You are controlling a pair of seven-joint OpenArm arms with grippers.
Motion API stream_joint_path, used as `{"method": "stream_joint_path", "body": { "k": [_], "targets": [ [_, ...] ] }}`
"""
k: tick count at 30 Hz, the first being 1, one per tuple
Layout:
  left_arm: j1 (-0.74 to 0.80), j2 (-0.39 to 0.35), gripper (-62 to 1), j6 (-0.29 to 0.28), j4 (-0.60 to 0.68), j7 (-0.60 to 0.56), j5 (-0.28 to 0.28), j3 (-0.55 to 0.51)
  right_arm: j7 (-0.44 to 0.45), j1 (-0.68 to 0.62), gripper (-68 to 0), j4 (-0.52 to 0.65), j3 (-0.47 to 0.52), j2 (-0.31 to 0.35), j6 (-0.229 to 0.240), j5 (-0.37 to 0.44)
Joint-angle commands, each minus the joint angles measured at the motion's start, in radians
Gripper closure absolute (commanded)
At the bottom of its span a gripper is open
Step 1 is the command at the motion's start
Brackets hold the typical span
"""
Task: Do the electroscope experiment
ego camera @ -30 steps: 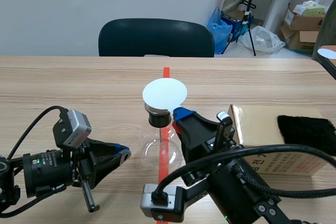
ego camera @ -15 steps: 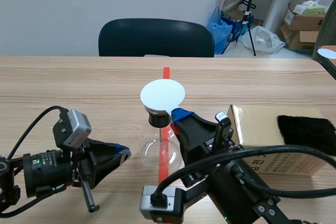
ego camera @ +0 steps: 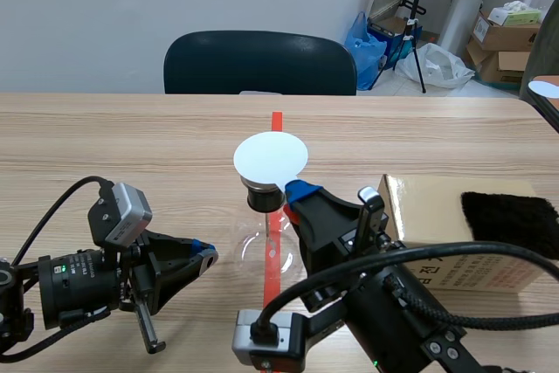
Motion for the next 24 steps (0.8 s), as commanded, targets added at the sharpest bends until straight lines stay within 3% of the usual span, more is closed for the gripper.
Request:
{"method": "stream_joint_path", "body": {
  "k": [1, 13, 24],
  "targets": [
    [0.0, 0.002, -3.2, -0.003, 0.015, -0.018, -0.007, -0.001, 0.0, 0.012, -0.9, 0.016, 0.007, 0.005, -0.011, 0.013],
    [0.0, 0.002, -3.2, -0.003, 0.015, -0.018, -0.007, -0.001, -0.017, 0.012, -0.9, 0.016, 0.007, 0.006, -0.011, 0.057],
    [0.0, 0.002, -3.2, -0.003, 0.015, -0.018, -0.007, -0.001, -0.261, 0.012, -0.9, 0.016, 0.007, 0.006, -0.011, 0.056]
  ]
}}
